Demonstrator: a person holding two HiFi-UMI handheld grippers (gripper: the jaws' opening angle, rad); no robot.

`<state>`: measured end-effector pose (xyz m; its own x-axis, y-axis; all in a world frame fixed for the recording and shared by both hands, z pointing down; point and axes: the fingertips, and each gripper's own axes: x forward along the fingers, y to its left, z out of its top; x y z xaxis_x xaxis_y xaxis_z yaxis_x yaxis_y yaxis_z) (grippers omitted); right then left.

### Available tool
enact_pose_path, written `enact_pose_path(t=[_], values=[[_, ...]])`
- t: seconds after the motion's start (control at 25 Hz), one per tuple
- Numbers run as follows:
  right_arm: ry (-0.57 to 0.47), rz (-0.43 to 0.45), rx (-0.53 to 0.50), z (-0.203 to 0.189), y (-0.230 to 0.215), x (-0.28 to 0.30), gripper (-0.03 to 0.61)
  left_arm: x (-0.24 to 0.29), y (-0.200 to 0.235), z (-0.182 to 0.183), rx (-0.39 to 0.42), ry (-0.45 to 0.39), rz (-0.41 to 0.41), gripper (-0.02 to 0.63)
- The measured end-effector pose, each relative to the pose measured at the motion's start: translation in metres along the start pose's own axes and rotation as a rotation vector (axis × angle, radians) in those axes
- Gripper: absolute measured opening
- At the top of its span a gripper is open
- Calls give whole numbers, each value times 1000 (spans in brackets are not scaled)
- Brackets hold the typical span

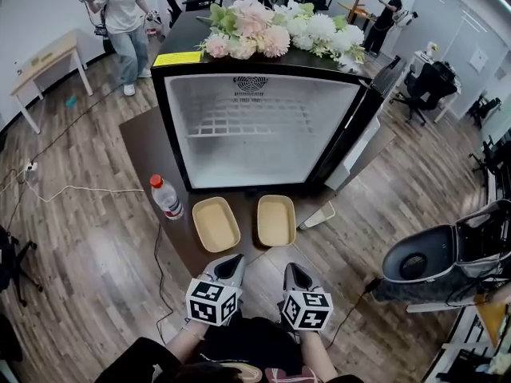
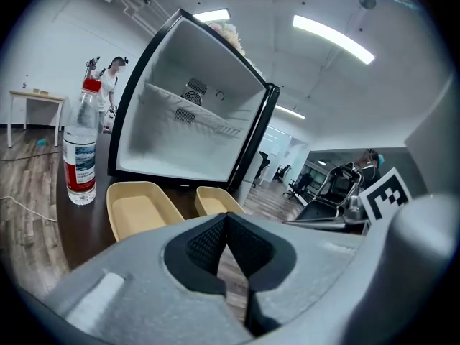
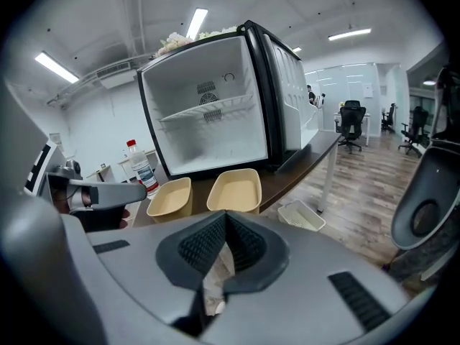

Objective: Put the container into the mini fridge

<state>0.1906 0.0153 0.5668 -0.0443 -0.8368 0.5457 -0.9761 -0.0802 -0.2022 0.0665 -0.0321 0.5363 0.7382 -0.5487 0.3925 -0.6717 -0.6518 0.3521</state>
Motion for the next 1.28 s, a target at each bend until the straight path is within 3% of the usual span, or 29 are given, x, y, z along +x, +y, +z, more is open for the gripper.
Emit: enact_pose_path(t=[0.36, 0.64, 1.28], values=[[-5, -113, 63, 8, -11, 21, 9, 15, 20, 14, 44, 26, -53, 8], [4, -190, 119, 8, -31, 25, 11, 16, 29, 20, 47, 29, -49, 8], [79, -169, 145, 23, -60, 65, 93, 37, 46, 41, 9, 4, 21, 8]])
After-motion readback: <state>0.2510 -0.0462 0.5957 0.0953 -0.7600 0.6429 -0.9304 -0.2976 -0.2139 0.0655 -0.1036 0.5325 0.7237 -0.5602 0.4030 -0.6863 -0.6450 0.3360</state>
